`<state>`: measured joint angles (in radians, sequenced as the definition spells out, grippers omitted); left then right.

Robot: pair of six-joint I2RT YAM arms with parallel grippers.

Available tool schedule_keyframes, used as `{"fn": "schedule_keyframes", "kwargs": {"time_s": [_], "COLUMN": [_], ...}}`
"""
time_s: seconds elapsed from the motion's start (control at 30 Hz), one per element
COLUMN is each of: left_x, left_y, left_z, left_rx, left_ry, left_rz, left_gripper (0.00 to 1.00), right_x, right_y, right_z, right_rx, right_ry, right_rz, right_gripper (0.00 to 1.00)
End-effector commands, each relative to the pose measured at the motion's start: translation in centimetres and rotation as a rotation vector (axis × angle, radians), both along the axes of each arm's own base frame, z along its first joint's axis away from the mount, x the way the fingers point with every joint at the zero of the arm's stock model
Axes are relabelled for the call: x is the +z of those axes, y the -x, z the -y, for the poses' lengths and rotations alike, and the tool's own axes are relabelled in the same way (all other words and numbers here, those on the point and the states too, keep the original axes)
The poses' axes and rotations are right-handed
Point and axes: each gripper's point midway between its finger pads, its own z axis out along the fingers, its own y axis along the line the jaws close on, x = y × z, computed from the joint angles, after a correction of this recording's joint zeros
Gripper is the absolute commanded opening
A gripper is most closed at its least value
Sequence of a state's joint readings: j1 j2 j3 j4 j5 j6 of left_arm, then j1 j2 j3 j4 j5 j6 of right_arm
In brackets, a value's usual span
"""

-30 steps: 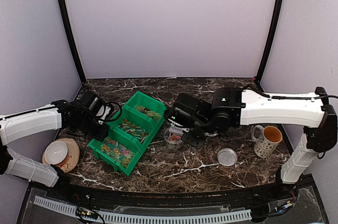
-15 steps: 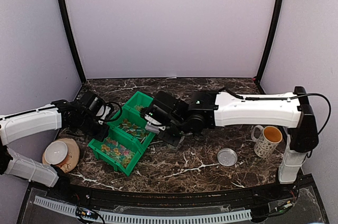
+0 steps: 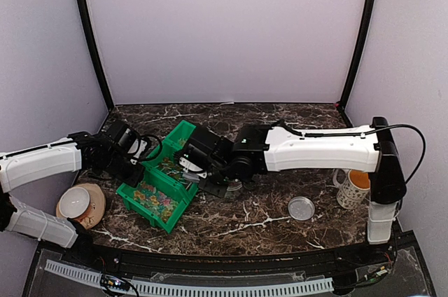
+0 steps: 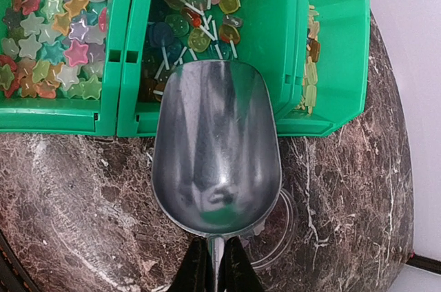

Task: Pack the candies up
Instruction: Scoop the fake candies from the plate.

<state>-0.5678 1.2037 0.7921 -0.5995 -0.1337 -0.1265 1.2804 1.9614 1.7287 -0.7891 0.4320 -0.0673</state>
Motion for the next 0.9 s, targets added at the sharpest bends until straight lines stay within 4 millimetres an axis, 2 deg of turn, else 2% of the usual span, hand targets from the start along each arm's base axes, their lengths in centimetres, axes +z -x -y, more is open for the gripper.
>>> {"fn": "schedule_keyframes", "kwargs": {"time_s": [0.0,0.33,0.87], "left_x": [2.7,3.1,3.6], "left_y": [-2.2,-2.3,-2.2], "left_z": [1.6,1.4,1.5], "left_rx": [-0.005,-0.005,-0.016], "left_ry": [0.077,0.074,0.093], "left_rz": [0.129,0.149,0.174], "left_gripper": [0.0,0.0,0.0], "right_x": [0.2,-1.5,-2.9], "right_y": [-0.2,-2.2,-3.0], "right_z": [-1.0,-1.5,-4.7], "right_rx": [-0.009,-0.061,-0.048], "right_ry": [0.001,0.103,0.094], "right_rz": [0.02,0.091,0.096], "right_gripper": [0.0,0.0,0.0]}}
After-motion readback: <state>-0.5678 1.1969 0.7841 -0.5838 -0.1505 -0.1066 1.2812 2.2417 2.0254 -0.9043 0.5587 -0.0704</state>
